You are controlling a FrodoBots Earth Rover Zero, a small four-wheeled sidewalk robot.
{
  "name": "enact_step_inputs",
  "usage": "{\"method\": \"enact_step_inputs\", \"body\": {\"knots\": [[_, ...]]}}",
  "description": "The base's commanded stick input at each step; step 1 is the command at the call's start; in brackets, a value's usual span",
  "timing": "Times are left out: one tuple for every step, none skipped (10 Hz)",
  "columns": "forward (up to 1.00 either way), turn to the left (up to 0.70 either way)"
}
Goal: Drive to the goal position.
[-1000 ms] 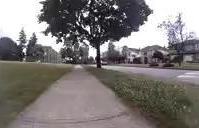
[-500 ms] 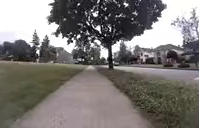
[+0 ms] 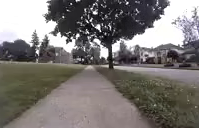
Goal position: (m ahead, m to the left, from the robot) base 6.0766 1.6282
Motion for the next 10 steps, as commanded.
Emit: {"method": "enact_step_inputs", "body": {"knots": [[0.70, 0.00], [0.70, 0.00], [0.70, 0.00], [0.70, 0.00], [0.70, 0.00], [0.70, 0.00], [0.70, 0.00], [0.70, 0.00], [0.70, 0.00], [0.70, 0.00]]}}
